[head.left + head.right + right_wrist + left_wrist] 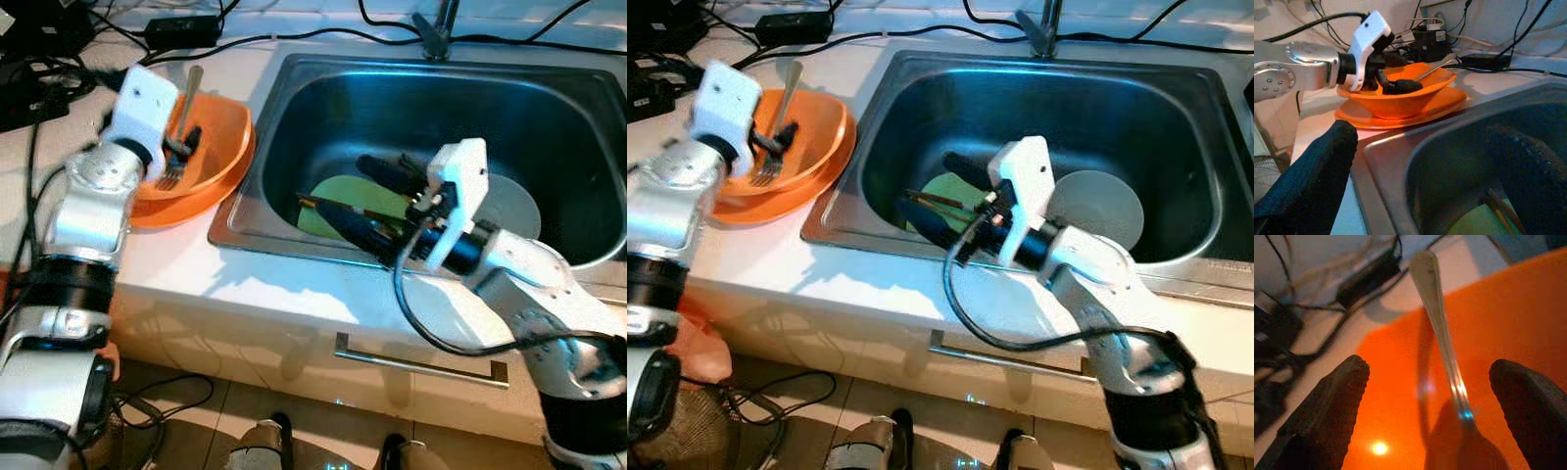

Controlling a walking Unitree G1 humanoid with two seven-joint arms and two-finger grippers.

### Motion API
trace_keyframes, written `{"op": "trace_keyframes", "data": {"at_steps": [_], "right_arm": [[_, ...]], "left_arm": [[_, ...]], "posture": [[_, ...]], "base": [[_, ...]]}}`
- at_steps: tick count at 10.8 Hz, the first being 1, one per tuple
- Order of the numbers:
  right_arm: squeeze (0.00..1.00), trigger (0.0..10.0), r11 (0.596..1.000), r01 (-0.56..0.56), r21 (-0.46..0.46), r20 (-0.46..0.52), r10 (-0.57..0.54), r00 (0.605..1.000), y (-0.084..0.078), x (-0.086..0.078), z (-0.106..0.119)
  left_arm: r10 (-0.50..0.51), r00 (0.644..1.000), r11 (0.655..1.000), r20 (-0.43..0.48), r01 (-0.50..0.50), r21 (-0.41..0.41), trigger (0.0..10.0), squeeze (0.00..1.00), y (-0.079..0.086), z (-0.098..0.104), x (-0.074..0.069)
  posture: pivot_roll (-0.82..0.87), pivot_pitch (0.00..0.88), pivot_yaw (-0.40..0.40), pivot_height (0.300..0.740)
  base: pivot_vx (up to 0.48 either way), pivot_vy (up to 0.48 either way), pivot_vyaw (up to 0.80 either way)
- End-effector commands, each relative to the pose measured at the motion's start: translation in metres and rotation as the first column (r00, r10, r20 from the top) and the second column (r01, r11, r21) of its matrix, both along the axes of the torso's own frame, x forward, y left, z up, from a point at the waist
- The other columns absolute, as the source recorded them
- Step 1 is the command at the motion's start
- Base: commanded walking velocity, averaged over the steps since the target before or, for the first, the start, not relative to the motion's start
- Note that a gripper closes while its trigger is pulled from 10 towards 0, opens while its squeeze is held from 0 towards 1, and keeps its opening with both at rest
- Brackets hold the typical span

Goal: Kitchen organization

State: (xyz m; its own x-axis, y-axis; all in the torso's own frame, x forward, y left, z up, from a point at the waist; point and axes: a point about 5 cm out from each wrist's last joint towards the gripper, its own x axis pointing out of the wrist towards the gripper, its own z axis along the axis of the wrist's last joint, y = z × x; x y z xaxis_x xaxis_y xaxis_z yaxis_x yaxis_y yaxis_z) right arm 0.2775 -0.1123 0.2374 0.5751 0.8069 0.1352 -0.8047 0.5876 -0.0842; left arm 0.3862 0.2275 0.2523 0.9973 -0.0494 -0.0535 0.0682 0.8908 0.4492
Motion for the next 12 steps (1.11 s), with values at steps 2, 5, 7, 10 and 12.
{"op": "trace_keyframes", "data": {"at_steps": [2, 5, 7, 10, 12], "right_arm": [[0.00, 10.0, 1.000, -0.008, 0.004, 0.007, 0.008, 1.000, 0.003, -0.005, 0.004], [0.00, 10.0, 1.000, 0.013, 0.002, 0.002, -0.013, 1.000, 0.002, -0.003, 0.005], [0.00, 10.0, 1.000, 0.019, -0.007, 0.005, -0.019, 1.000, 0.002, -0.002, 0.003], [0.00, 10.0, 1.000, 0.029, -0.003, 0.009, -0.029, 1.000, 0.003, 0.001, 0.004], [0.00, 10.0, 0.999, 0.032, -0.003, 0.010, -0.032, 0.999, 0.003, 0.002, 0.004]], "left_arm": [[-0.011, 0.999, 0.992, -0.040, 0.006, -0.126, 10.0, 0.00, 0.002, -0.002, 0.004], [-0.024, 0.996, 0.970, -0.090, 0.002, -0.242, 0.7, 0.00, 0.005, -0.010, 0.005], [-0.045, 0.994, 0.958, -0.103, 0.014, -0.285, 0.0, 0.00, 0.003, -0.010, 0.005], [-0.062, 0.991, 0.947, -0.116, 0.022, -0.321, 0.0, 0.00, 0.002, -0.010, 0.005], [-0.068, 0.990, 0.944, -0.124, 0.023, -0.329, 0.0, 0.00, 0.002, -0.011, 0.004]], "posture": [[0.10, 0.225, 0.112, 0.740], [0.10, 0.226, 0.113, 0.740], [0.10, 0.222, 0.113, 0.740], [0.11, 0.217, 0.112, 0.740], [0.11, 0.214, 0.108, 0.740]], "base": [[0.000, 0.000, 0.00], [0.000, 0.000, 0.00], [0.000, 0.000, 0.00], [0.000, 0.000, 0.00], [0.000, 0.000, 0.00]]}}
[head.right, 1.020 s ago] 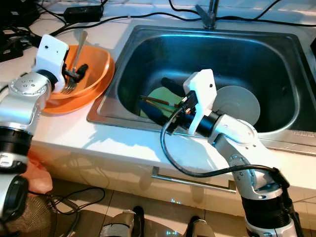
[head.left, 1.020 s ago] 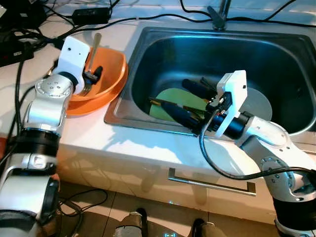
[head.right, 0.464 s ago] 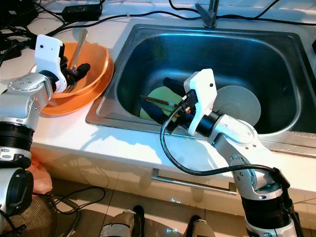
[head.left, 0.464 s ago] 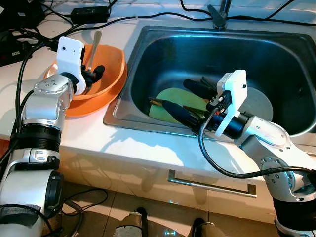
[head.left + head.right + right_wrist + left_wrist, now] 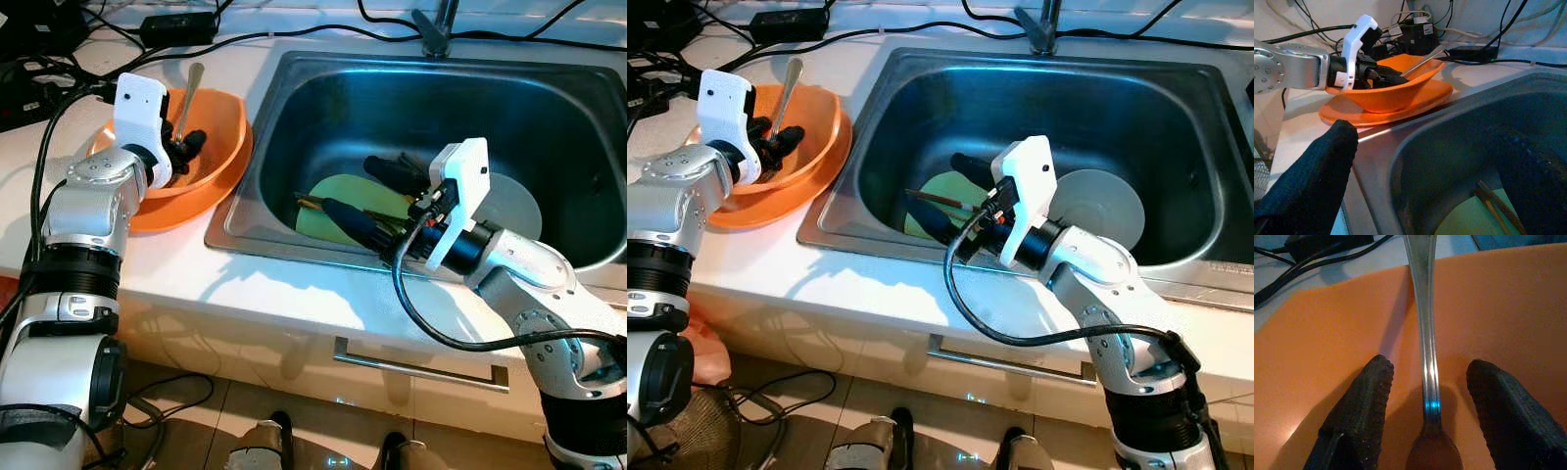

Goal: Kitchen organization

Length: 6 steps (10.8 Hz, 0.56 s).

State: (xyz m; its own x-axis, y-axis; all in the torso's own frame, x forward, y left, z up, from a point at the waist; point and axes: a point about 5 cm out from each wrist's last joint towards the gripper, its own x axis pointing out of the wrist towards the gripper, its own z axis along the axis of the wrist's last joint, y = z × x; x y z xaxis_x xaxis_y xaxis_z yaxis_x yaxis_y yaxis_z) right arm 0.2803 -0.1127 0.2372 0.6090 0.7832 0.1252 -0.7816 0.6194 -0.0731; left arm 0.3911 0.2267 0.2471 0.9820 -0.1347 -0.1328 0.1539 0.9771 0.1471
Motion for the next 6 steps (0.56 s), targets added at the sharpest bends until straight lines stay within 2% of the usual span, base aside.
{"op": "trace_keyframes", "data": {"at_steps": [1, 6], "right_arm": [[0.00, 10.0, 1.000, -0.007, -0.002, 0.026, 0.007, 1.000, 0.0038, -0.0003, 0.0041], [0.00, 10.0, 1.000, 0.011, 0.005, 0.030, -0.011, 0.999, 0.0037, 0.0037, 0.0035]], "left_arm": [[0.006, 1.000, 1.000, -0.027, -0.006, -0.030, 0.0, 0.00, 0.0032, -0.0045, -0.0012], [0.009, 1.000, 0.998, -0.023, -0.010, -0.063, 0.0, 0.00, 0.0044, -0.0024, -0.0018]], "posture": [[0.11, 0.214, 0.108, 0.740], [0.11, 0.204, 0.107, 0.740]], "base": [[0.000, 0.000, 0.00], [0.000, 0.000, 0.00]]}}
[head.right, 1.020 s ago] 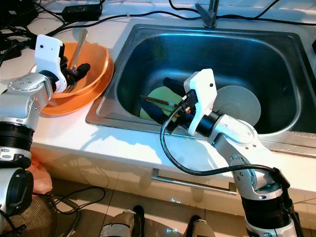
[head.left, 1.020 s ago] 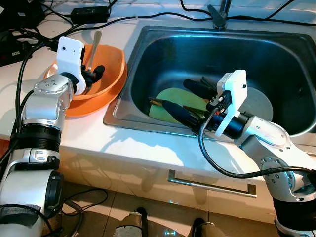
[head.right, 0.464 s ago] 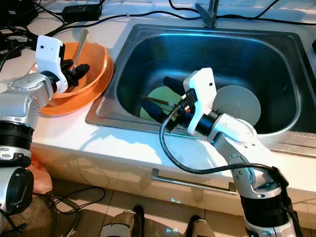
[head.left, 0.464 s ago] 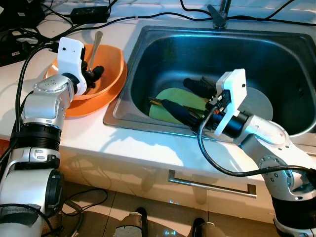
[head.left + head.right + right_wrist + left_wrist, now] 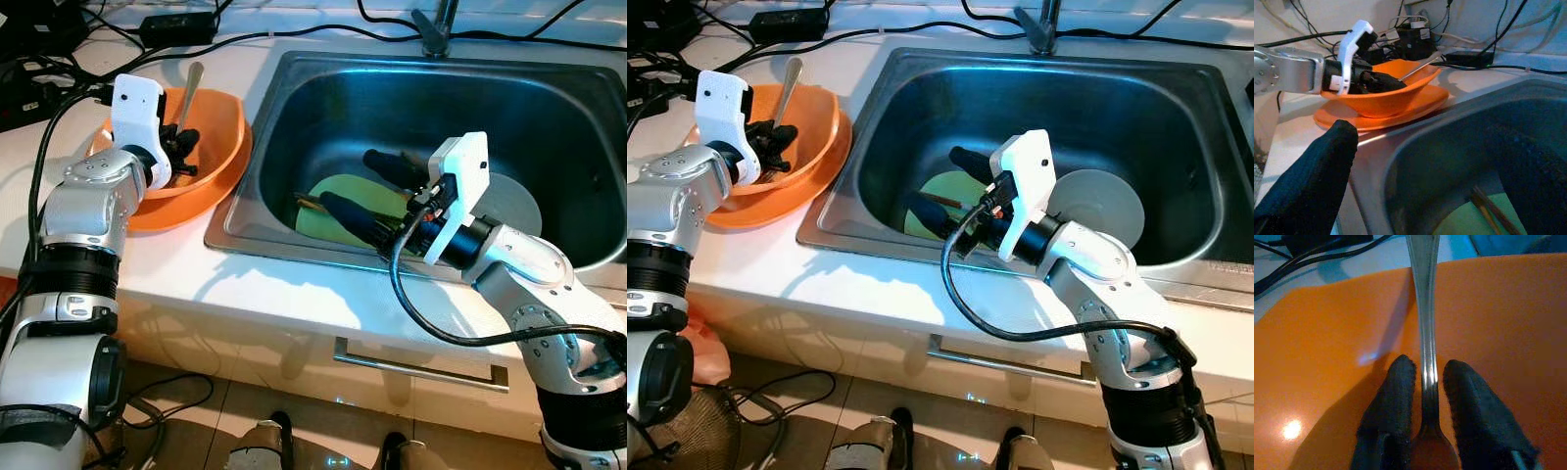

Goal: Kitchen organization

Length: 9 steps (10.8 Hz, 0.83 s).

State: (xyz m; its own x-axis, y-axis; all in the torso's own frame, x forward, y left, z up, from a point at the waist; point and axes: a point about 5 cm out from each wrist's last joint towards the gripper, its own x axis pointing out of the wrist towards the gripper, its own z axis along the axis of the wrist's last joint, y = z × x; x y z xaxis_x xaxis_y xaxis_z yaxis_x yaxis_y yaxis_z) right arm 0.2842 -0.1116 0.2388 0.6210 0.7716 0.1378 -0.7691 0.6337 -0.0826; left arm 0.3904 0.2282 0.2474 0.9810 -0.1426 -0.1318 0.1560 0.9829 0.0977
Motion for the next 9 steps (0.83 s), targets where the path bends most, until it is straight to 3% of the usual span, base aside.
{"op": "trace_keyframes", "data": {"at_steps": [1, 3, 4, 6, 8, 9], "right_arm": [[0.00, 10.0, 1.000, 0.007, 0.006, 0.013, -0.007, 1.000, 0.001, 0.002, 0.002], [0.00, 10.0, 1.000, 0.021, 0.011, 0.015, -0.022, 1.000, 0.000, 0.004, 0.003], [0.00, 10.0, 0.999, 0.035, 0.012, 0.011, -0.035, 0.999, -0.002, 0.005, 0.001], [0.00, 10.0, 0.997, 0.070, 0.039, -0.005, -0.070, 0.998, -0.005, 0.009, 0.000], [0.00, 10.0, 0.995, 0.080, 0.056, -0.008, -0.080, 0.997, -0.004, 0.010, 0.000], [0.00, 10.0, 0.994, 0.085, 0.062, -0.011, -0.084, 0.996, -0.004, 0.011, 0.000]], "left_arm": [[0.015, 1.000, 1.000, -0.015, -0.015, -0.015, 0.0, 0.00, 0.004, -0.002, -0.001], [0.028, 1.000, 1.000, -0.007, -0.028, 0.008, 0.0, 0.00, 0.005, -0.001, -0.001], [0.059, 0.998, 0.992, 0.031, -0.062, 0.109, 0.0, 0.00, 0.009, 0.002, -0.002], [0.050, 0.996, 0.990, 0.079, -0.060, 0.131, 0.0, 0.00, 0.006, 0.009, -0.002], [0.016, 0.986, 0.966, 0.169, -0.059, 0.253, 0.0, 0.00, -0.003, 0.017, -0.003], [-0.018, 0.958, 0.907, 0.288, -0.105, 0.408, 0.0, 0.00, -0.010, 0.024, -0.007]], "posture": [[0.11, 0.204, 0.107, 0.740], [0.11, 0.204, 0.104, 0.740], [0.12, 0.203, 0.104, 0.740], [0.12, 0.202, 0.108, 0.740], [0.12, 0.200, 0.112, 0.740], [0.12, 0.199, 0.111, 0.740]], "base": [[0.000, 0.000, 0.00], [0.000, 0.000, 0.00], [0.000, 0.000, 0.00], [0.000, 0.000, 0.00], [0.000, 0.000, 0.00], [0.000, 0.000, 0.00]]}}
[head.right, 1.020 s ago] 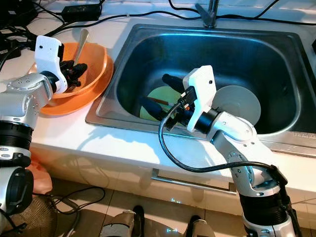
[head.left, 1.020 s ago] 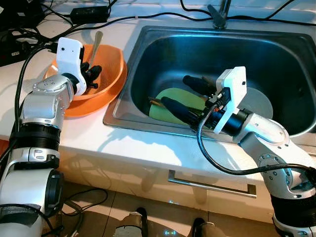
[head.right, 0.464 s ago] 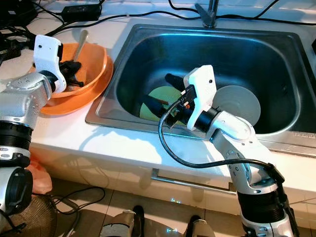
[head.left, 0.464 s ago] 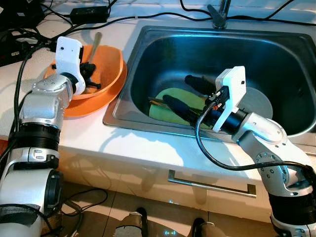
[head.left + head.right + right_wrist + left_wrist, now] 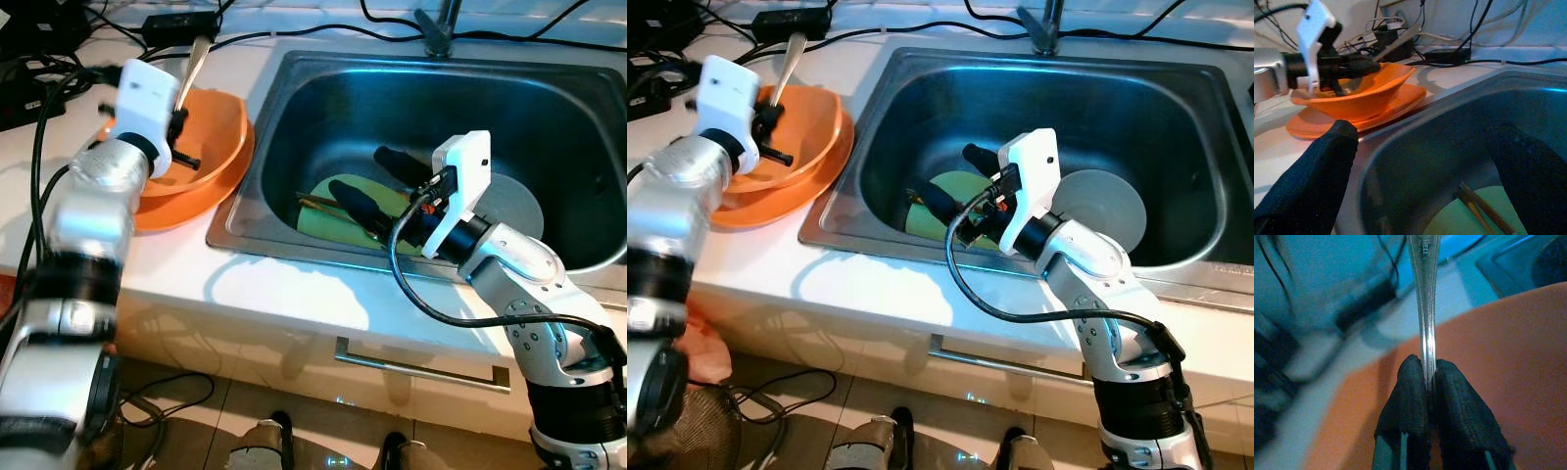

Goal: Kitchen organization

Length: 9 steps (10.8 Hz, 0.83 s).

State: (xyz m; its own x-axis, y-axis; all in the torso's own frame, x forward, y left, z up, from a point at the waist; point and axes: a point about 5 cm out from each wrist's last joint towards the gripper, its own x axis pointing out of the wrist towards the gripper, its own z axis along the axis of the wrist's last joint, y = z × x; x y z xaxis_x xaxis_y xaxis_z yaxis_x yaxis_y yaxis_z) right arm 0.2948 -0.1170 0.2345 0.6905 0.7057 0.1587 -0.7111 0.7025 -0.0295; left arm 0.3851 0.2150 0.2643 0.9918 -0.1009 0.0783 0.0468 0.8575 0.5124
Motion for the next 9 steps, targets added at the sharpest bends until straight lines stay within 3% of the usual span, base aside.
{"op": "trace_keyframes", "data": {"at_steps": [1, 2, 3, 4, 5, 6, 7, 9], "right_arm": [[0.00, 10.0, 1.000, 0.001, 0.015, 0.017, -0.001, 1.000, 0.001, 0.001, 0.004], [0.00, 10.0, 1.000, 0.008, 0.030, 0.015, -0.008, 1.000, 0.000, 0.001, 0.005], [0.00, 10.0, 0.999, 0.014, 0.049, 0.012, -0.015, 1.000, -0.001, 0.002, 0.007], [0.00, 10.0, 0.998, 0.023, 0.058, 0.013, -0.023, 1.000, -0.002, 0.003, 0.007], [0.00, 10.0, 0.996, 0.037, 0.077, 0.019, -0.039, 0.999, -0.002, 0.004, 0.009], [0.00, 10.0, 0.993, 0.061, 0.104, 0.027, -0.064, 0.998, -0.004, 0.005, 0.013], [0.00, 10.0, 0.989, 0.080, 0.125, 0.028, -0.084, 0.996, -0.006, 0.007, 0.016], [0.00, 10.0, 0.964, 0.113, 0.242, 0.014, -0.120, 0.993, -0.010, 0.011, 0.026]], "left_arm": [[-0.003, 0.997, 0.998, 0.081, -0.002, 0.062, 0.0, 0.00, -0.002, 0.009, -0.004], [-0.037, 0.990, 0.996, 0.139, 0.025, 0.089, 0.0, 0.00, -0.012, 0.012, -0.008], [-0.113, 0.966, 0.993, 0.233, 0.104, 0.050, 0.0, 0.00, -0.028, 0.019, -0.014], [-0.253, 0.900, 0.967, 0.356, 0.224, 0.122, 0.0, 0.00, -0.055, 0.029, -0.029], [-0.297, 0.872, 0.955, 0.389, 0.268, 0.128, 0.0, 0.00, -0.068, 0.029, -0.035], [-0.387, 0.833, 0.920, 0.396, 0.378, 0.103, 0.0, 0.00, -0.085, 0.028, -0.043], [-0.460, 0.814, 0.881, 0.355, 0.468, 0.067, 0.0, 0.00, -0.096, 0.023, -0.045], [-0.613, 0.757, 0.771, 0.228, 0.635, -0.035, 0.0, 0.00, -0.117, 0.008, -0.047]], "posture": [[0.12, 0.199, 0.111, 0.740], [0.12, 0.199, 0.111, 0.740], [0.12, 0.198, 0.113, 0.740], [0.12, 0.195, 0.116, 0.740], [0.12, 0.193, 0.119, 0.740], [0.12, 0.193, 0.119, 0.740], [0.11, 0.192, 0.119, 0.740], [0.11, 0.192, 0.123, 0.740]], "base": [[0.000, 0.000, 0.00], [0.000, 0.000, 0.00], [0.000, 0.000, 0.00], [0.000, 0.000, 0.00], [0.000, 0.000, 0.00], [0.000, 0.000, 0.00], [0.000, 0.000, 0.00], [0.000, 0.000, 0.00]]}}
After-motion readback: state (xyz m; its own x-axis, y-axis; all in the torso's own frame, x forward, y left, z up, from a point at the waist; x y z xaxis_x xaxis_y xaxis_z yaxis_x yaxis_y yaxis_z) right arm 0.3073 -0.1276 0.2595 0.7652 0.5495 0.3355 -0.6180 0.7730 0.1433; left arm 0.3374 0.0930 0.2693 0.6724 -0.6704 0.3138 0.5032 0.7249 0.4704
